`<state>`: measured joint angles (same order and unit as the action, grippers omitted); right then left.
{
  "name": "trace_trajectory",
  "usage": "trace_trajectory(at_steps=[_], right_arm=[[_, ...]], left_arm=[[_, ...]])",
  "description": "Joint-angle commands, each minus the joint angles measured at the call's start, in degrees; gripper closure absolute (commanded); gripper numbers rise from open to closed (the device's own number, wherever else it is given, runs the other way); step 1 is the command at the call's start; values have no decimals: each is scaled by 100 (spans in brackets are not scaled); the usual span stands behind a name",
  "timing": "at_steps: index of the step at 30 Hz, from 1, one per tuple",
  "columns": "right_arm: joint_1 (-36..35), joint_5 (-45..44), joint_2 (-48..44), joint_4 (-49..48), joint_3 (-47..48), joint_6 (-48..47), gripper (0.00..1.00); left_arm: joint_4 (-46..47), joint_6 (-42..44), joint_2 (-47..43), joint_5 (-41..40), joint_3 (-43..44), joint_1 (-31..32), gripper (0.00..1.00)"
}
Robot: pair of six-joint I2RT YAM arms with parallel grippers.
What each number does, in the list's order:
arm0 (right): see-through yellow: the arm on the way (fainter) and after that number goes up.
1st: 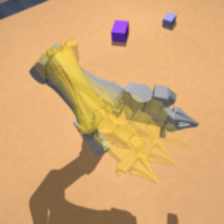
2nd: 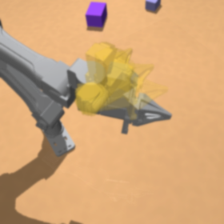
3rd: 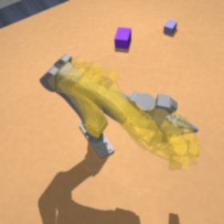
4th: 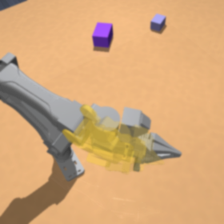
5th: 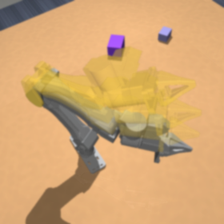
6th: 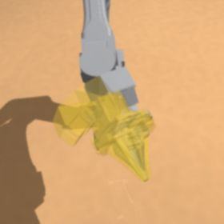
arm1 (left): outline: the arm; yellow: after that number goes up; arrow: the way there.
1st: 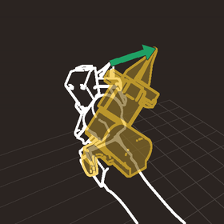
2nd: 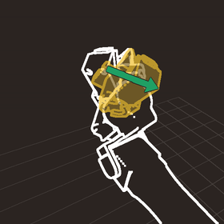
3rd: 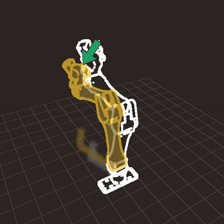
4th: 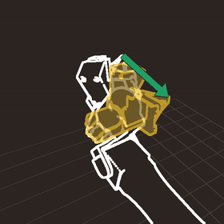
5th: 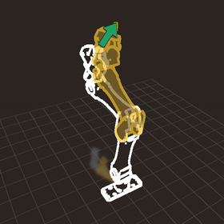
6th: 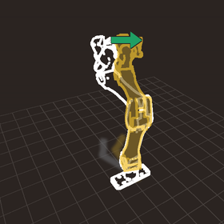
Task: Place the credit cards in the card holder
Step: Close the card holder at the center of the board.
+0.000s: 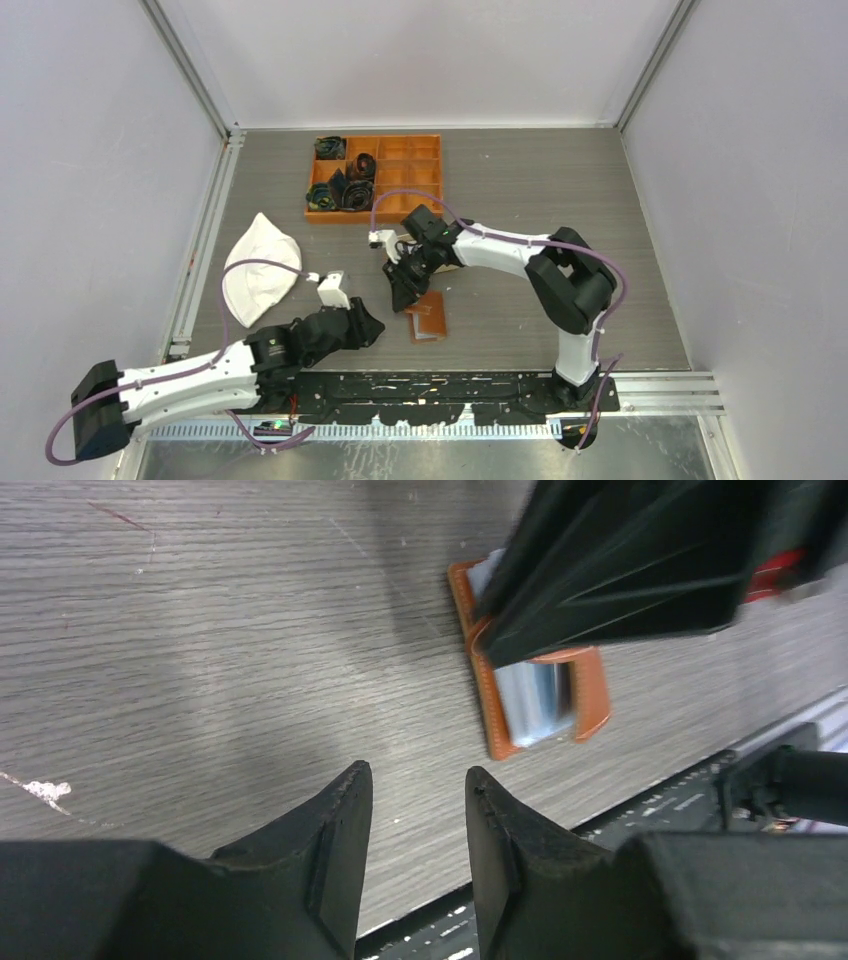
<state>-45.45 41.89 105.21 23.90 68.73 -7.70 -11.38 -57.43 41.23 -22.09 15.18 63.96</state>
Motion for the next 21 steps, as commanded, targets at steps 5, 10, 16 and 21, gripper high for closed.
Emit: trace_trajectory(at_steps=[5, 10, 16, 21], right_arm=[[-41, -86, -324, 345, 384, 348, 47], [463, 462, -1465, 736, 110, -339, 36], [1612, 128, -2801, 1286, -482, -1655, 38], [1788, -2206, -3473, 927, -1467, -2169, 61]], left_arm=[[-462, -222, -1525, -6, -298, -14, 58], [41, -206, -1772, 219, -498, -14, 55], [710, -198, -959, 290, -465, -12, 54], [1105, -160, 39, 297, -217, -16, 55]])
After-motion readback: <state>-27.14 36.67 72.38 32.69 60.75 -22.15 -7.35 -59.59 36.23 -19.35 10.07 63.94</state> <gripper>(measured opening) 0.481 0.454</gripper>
